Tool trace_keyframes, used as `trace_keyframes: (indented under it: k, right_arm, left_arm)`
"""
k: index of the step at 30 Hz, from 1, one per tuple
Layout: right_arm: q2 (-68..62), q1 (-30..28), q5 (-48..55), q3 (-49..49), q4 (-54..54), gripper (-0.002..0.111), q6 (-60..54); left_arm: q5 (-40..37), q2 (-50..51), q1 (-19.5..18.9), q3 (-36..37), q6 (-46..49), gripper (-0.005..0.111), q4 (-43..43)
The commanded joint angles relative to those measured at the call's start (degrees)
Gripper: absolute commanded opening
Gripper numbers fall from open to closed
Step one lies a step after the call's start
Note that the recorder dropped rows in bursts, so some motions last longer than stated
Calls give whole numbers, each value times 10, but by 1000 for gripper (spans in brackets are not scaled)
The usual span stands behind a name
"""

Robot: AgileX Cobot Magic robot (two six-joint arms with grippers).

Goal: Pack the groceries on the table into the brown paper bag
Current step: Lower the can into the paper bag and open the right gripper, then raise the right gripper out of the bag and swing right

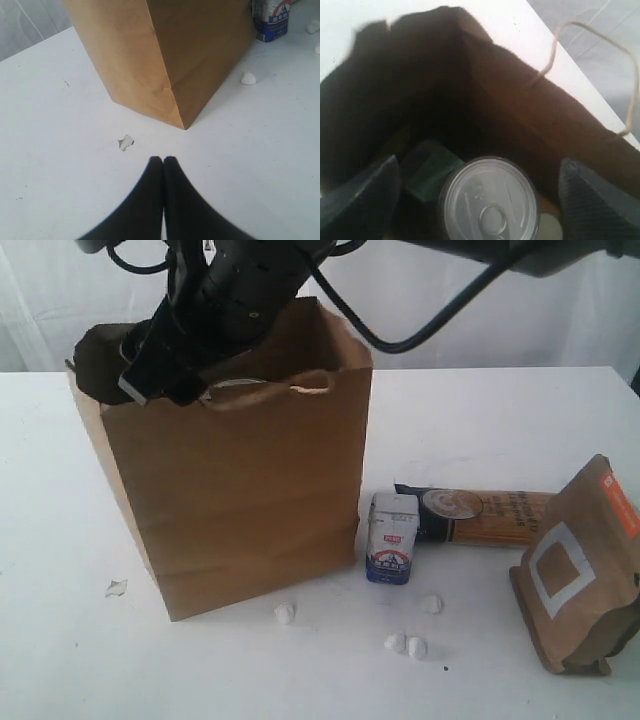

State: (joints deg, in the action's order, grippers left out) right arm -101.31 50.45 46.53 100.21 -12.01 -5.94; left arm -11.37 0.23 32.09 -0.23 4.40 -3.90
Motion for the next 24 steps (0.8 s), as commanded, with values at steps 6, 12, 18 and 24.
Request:
trace_keyframes:
  k: [6, 12, 18, 24]
  right_arm:
    - [14, -2, 3, 3, 0, 80, 12]
    - [55, -2, 28, 3, -1, 80, 12]
    - [147, -2, 40, 3, -8, 80, 26]
    - [270, -2, 138, 3, -124, 80, 70]
  left_arm:
    - [0, -2, 0, 2, -1, 0, 2]
    - [0, -2, 0, 2, -1, 0, 2]
    - [0, -2, 0, 2, -1, 0, 2]
    - [0, -2, 0, 2, -1, 0, 2]
